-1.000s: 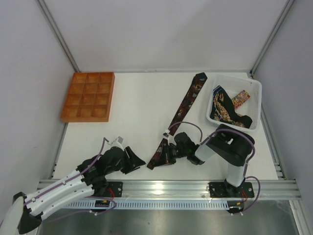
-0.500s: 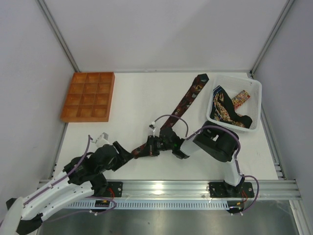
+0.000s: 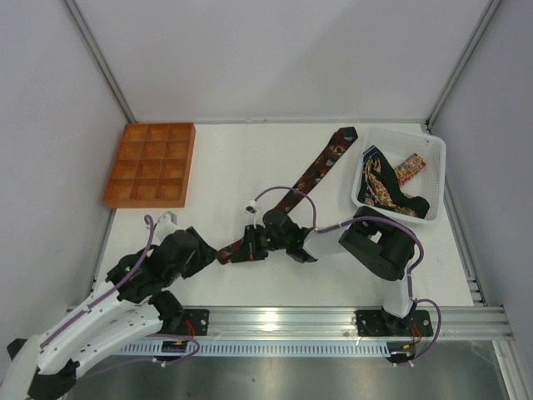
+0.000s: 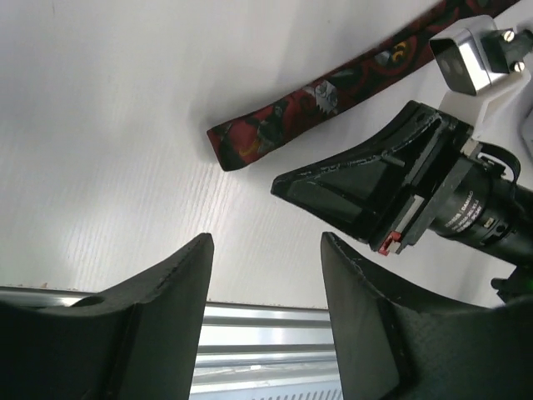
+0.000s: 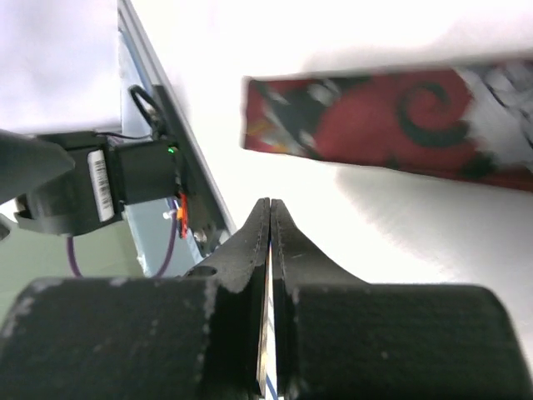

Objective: Roll the ties
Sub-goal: Roll the tie

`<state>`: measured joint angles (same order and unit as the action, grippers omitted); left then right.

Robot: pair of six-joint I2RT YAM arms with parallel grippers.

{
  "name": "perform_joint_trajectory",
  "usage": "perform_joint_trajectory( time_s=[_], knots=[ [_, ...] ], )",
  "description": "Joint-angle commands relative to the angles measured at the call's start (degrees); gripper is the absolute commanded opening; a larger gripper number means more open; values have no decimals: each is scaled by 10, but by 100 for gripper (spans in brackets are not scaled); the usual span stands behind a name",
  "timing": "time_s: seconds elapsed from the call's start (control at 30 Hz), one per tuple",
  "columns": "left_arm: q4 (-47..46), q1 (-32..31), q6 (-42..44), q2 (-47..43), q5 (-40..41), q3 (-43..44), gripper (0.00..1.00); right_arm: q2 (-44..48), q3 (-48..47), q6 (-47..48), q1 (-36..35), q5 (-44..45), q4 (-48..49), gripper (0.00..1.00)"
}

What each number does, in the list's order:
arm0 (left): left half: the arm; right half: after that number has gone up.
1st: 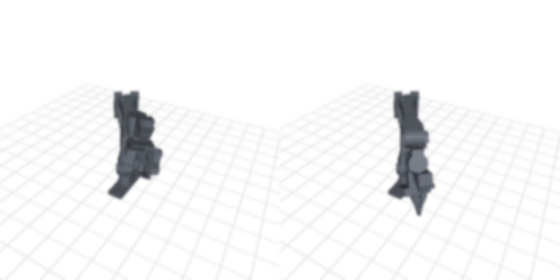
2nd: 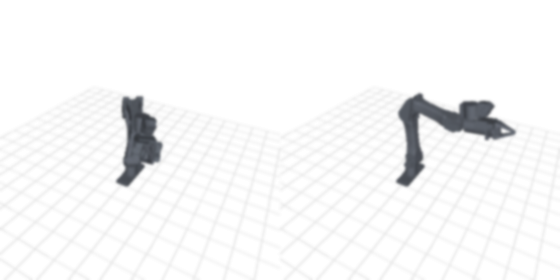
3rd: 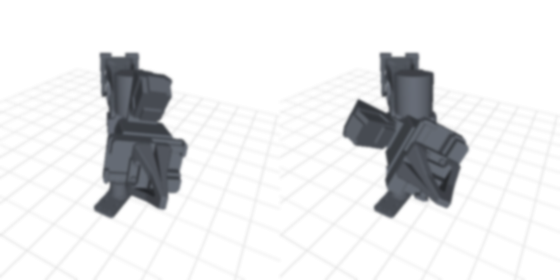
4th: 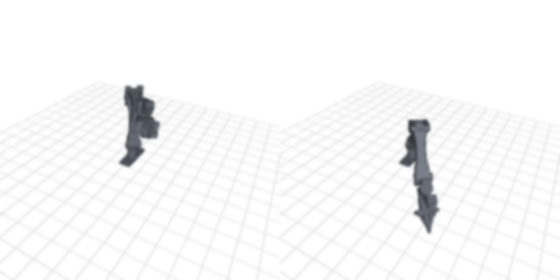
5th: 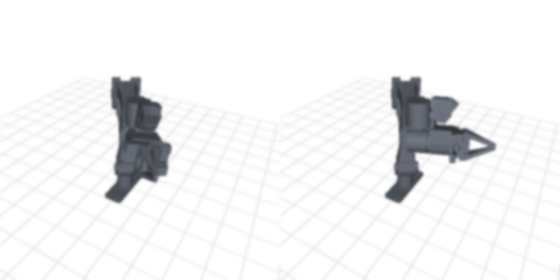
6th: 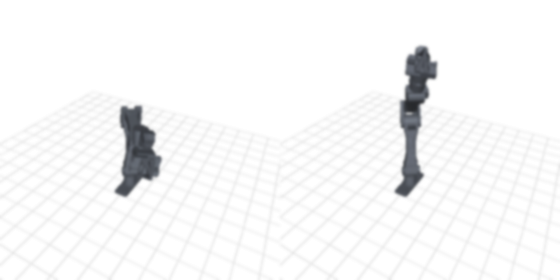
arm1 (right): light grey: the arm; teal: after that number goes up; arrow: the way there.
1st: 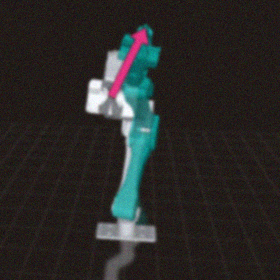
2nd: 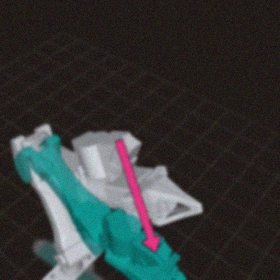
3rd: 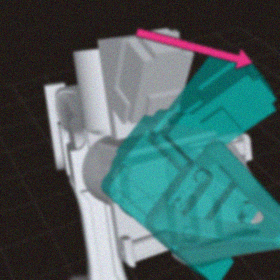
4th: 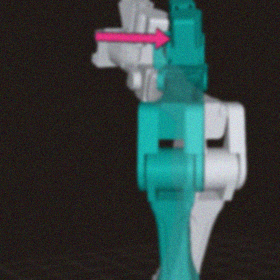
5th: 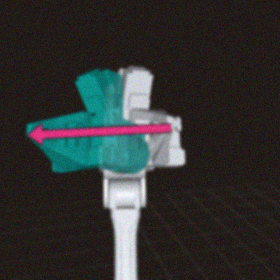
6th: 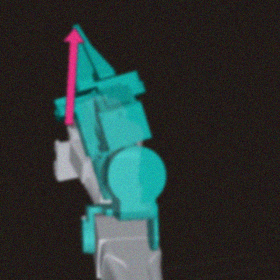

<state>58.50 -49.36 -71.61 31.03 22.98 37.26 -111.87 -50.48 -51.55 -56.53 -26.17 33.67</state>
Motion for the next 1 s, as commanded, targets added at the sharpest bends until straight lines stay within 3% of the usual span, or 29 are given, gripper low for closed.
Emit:
perform_joint_trajectory(
  time_s=[0.0,0.27,0.67,0.97],
  knots=[
    [-24,73,95,33,-26,40,60,16,-46,43,-2,3,-40,0],
    [-48,152,139,37,-84,20,61,-47,-103,22,6,-24,-5,0],
    [-90,163,69,18,-126,-76,62,-145,-118,5,9,-53,41,0],
    [-136,164,31,52,-126,-124,61,-86,-103,11,20,-59,25,0]
  ],
)
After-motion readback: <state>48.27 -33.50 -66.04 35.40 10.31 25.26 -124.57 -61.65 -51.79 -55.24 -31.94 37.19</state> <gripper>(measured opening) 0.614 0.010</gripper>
